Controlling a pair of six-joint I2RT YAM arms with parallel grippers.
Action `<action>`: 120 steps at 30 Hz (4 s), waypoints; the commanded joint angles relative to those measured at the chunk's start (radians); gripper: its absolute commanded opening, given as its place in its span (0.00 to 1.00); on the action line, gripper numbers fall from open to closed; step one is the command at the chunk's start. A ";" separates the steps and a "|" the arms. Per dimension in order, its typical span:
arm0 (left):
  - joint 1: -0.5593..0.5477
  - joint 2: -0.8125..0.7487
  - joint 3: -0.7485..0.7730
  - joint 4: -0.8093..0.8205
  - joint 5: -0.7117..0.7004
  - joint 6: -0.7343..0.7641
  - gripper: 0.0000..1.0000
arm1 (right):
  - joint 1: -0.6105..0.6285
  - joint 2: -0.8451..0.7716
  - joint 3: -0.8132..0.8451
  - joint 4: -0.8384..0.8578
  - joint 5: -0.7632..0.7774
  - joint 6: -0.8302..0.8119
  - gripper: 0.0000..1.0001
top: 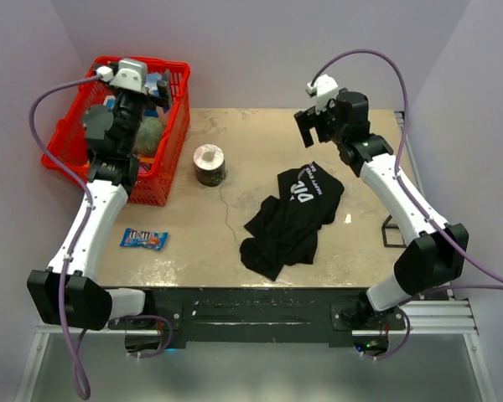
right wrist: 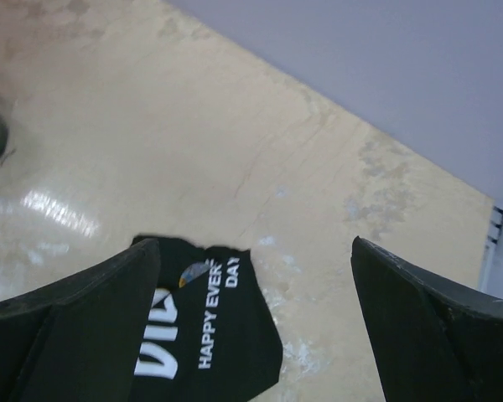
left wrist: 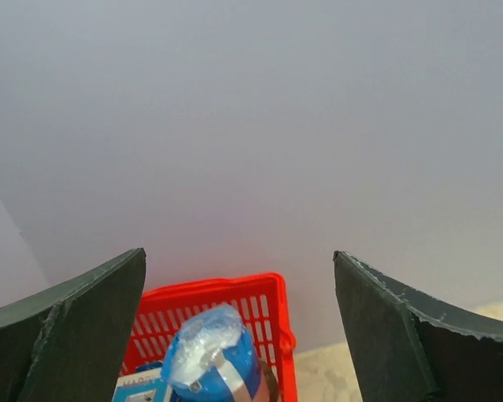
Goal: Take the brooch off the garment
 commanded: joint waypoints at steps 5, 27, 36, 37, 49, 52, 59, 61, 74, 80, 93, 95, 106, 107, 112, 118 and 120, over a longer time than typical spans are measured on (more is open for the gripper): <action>-0.101 -0.113 -0.134 -0.346 0.467 0.198 0.94 | 0.032 0.027 -0.135 -0.312 -0.461 -0.451 0.94; -0.210 -0.205 -0.347 -0.592 0.451 0.404 0.90 | 0.176 0.397 -0.176 -0.102 -0.157 -0.333 0.54; -0.210 -0.154 -0.318 -0.555 0.459 0.404 0.89 | 0.176 0.252 -0.006 -0.264 -0.268 -0.360 0.00; -0.212 -0.150 -0.316 -0.555 0.467 0.405 0.89 | 0.176 0.226 0.039 -0.283 -0.310 -0.362 0.00; -0.232 -0.059 -0.309 -0.559 0.514 0.382 0.88 | 0.170 -0.233 -0.315 -0.261 -0.389 -0.551 0.11; -0.232 -0.042 -0.306 -0.591 0.511 0.410 0.88 | 0.061 -0.272 -0.466 -0.182 -0.351 -0.490 0.52; -0.232 -0.024 -0.312 -0.615 0.487 0.405 0.87 | -0.082 -0.141 -0.276 -0.306 -0.558 -0.381 0.63; -0.232 -0.022 -0.316 -0.615 0.485 0.372 0.87 | -0.036 -0.134 -0.282 -0.274 -0.538 -0.376 0.63; -0.232 -0.088 -0.342 -0.633 0.404 0.295 0.86 | 0.187 -0.015 -0.265 -0.221 -0.555 -0.350 0.57; -0.230 -0.114 -0.353 -0.656 0.364 0.296 0.86 | 0.256 -0.017 -0.290 -0.307 -0.578 -0.532 0.56; -0.229 -0.246 -0.457 -0.774 0.214 0.180 0.90 | 0.394 0.263 -0.068 -0.577 -0.593 -0.891 0.59; -0.227 -0.287 -0.473 -0.783 0.209 0.174 0.90 | 0.405 0.303 -0.010 -0.656 -0.569 -0.955 0.57; -0.236 -0.317 -0.473 -0.811 0.214 0.226 0.89 | 0.397 0.380 0.173 -0.800 -0.501 -0.964 0.00; -0.236 -0.312 -0.468 -0.808 0.223 0.227 0.89 | 0.389 0.373 0.201 -0.791 -0.515 -0.930 0.00; -0.236 -0.254 -0.433 -0.754 0.313 0.203 0.89 | 0.285 0.345 0.536 -0.746 -0.625 -0.638 0.00; -0.236 -0.145 -0.379 -0.685 0.445 0.203 0.88 | 0.214 0.195 0.638 -0.530 -0.518 -0.456 0.00; -0.236 -0.113 -0.364 -0.668 0.445 0.213 0.87 | 0.205 0.120 0.612 -0.426 -0.463 -0.413 0.00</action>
